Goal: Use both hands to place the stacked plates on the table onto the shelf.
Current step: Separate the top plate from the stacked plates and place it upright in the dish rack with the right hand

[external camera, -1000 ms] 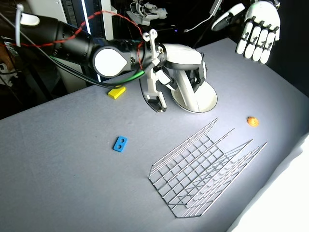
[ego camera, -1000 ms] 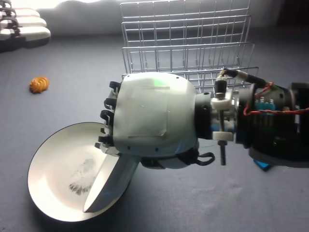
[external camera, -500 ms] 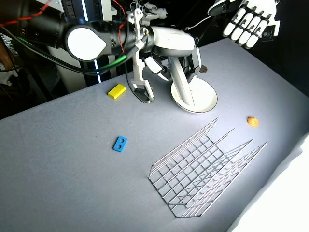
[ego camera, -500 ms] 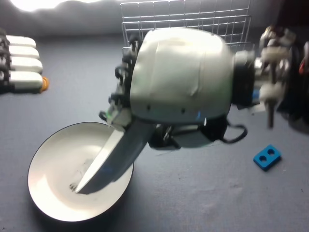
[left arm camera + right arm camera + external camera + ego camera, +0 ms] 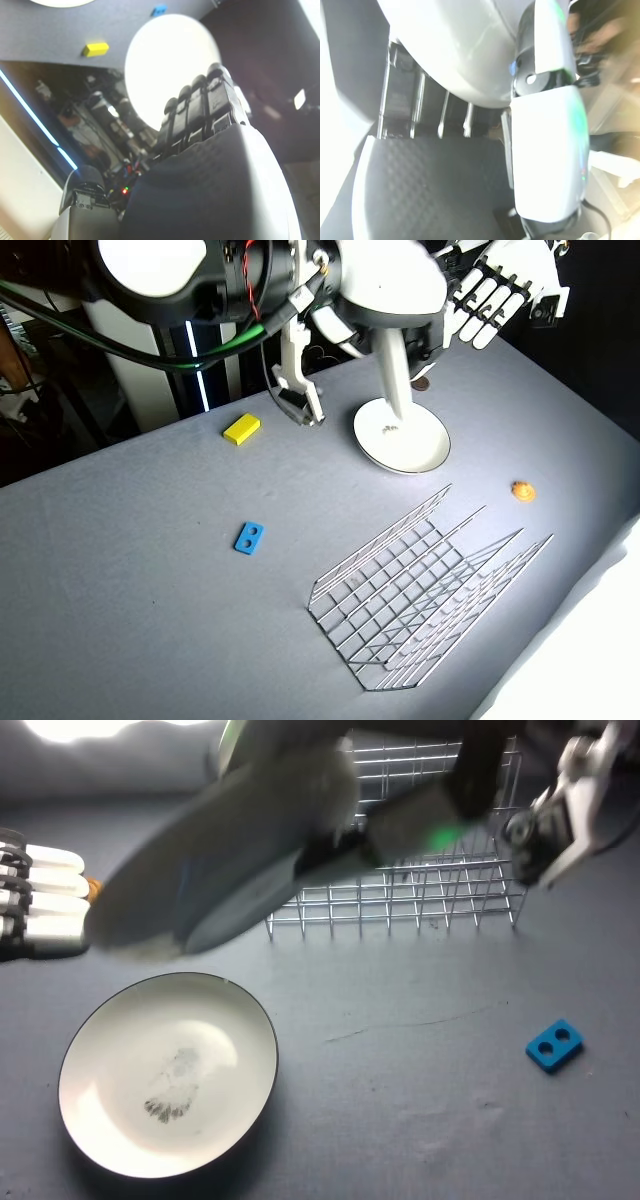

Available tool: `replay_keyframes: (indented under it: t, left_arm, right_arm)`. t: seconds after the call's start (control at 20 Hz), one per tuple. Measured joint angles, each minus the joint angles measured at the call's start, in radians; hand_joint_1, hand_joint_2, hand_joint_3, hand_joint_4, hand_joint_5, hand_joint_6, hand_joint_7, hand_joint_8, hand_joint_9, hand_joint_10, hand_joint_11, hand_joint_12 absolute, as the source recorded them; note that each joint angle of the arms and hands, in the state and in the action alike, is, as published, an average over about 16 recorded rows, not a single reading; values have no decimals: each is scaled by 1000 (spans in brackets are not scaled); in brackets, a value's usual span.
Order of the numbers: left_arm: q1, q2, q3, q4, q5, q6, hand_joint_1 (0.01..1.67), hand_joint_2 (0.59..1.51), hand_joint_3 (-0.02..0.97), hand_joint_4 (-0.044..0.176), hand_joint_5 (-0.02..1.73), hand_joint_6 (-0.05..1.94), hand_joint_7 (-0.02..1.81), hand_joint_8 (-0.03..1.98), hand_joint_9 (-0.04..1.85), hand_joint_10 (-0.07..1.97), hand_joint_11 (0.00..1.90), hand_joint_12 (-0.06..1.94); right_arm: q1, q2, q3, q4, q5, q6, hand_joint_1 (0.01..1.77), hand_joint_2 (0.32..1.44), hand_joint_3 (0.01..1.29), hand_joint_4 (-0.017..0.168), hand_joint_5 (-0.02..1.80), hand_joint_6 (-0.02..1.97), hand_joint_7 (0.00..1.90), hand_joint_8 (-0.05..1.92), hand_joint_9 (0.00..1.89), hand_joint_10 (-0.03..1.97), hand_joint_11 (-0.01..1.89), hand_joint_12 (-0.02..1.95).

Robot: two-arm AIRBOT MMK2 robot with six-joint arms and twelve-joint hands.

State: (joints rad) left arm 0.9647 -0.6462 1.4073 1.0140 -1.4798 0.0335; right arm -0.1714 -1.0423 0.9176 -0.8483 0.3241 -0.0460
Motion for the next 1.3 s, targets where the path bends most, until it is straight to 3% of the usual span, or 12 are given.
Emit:
replay_keyframes:
  t: [0.3,0.55,0.9,1.3]
  left_arm:
    - [5,-1,3,-11,58,1,13,1083,21,-1,21,10,21,3,16,-19,17,2]
    - [15,-2,8,-27,120,2,14,1085,21,-1,20,11,21,3,17,-18,17,2]
    - [25,-4,13,-42,209,3,14,1088,21,-1,21,11,21,3,18,-18,17,2]
    - [29,-5,14,-39,262,3,13,1085,22,-1,21,11,21,2,18,-19,17,2]
  right_arm:
    - [80,28,66,-11,-73,234,1217,942,15,12,1042,814,1159,733,1405,-8,978,979]
    - [104,44,121,-9,-118,337,1222,941,15,10,1040,804,1160,731,1406,-8,976,988]
    - [89,37,199,-5,-147,398,1228,942,14,8,1035,811,1153,742,1402,-8,964,998]
    - [48,-29,307,27,-151,399,1235,954,14,8,1044,811,1166,719,1404,-5,962,988]
